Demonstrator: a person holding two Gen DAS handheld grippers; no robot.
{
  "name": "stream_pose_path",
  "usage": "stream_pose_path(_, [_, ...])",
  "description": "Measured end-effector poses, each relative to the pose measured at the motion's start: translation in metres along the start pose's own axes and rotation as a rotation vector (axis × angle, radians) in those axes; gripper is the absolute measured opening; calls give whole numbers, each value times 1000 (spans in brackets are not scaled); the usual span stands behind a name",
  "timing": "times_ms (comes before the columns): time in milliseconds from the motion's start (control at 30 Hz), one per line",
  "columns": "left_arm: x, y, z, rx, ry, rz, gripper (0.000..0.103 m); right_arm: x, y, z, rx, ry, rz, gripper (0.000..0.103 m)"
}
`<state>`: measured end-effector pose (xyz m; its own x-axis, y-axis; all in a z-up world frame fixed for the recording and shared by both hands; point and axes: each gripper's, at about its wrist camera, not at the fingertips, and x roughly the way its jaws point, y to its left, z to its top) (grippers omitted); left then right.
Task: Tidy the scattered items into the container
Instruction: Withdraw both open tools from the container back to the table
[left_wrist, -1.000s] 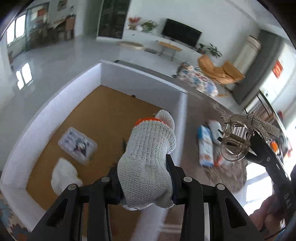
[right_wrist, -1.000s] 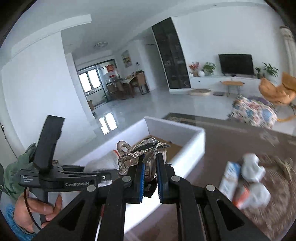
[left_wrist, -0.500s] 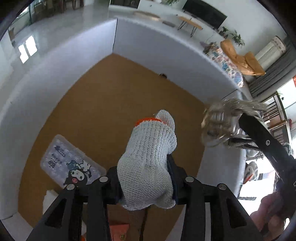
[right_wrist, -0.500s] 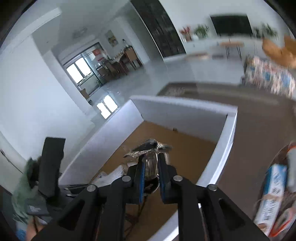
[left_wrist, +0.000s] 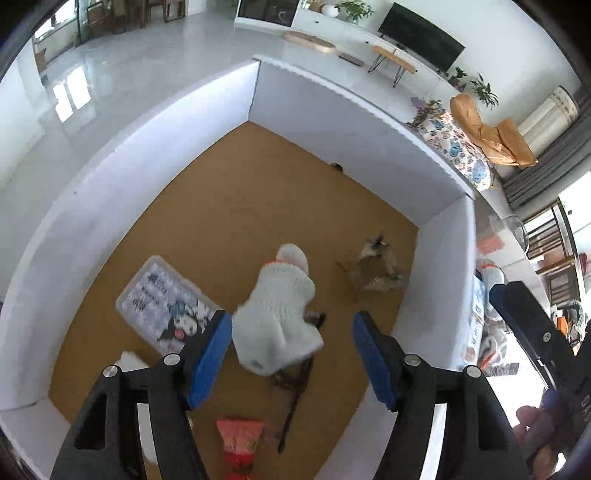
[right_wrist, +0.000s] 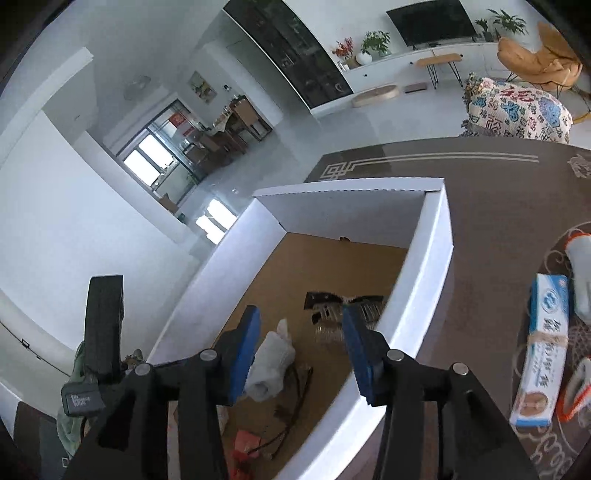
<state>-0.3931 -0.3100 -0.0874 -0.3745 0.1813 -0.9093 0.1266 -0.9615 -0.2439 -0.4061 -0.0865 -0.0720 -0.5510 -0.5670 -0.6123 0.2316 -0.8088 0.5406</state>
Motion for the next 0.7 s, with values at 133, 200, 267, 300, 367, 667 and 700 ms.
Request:
stream_pose_path(133, [-27,-21,-28,42,-45,-13,67,-32,-4,-22,-9,-26,-15,48])
stream_pose_path(200, [-44,-39,-47,81,-74,-26,67,-53,-14,-38,4,-35,-28,48])
stream_pose_path(267, [-61,-61,-70,132,-106,-41,67,-75,-27,-57,23,-50,-42,48])
stream_pose_path(300, [-68,-73,-82,158,-115,-53,68,-86,-35,-67,36,-54,-54,48])
stream_pose_path(367, [-77,-101,-114,208,-125,-86,77,-111,-58,-90,69,-58,-91,48])
stream_pose_path(667, [-15,-204,-250,332,-33,-195,95,-217,-172,-203,202,-77,-357,48])
stream_pose_path(700, [-2,-211,-258,335,-18,-195,95,-230,-182,-216,217,-90,-386,48])
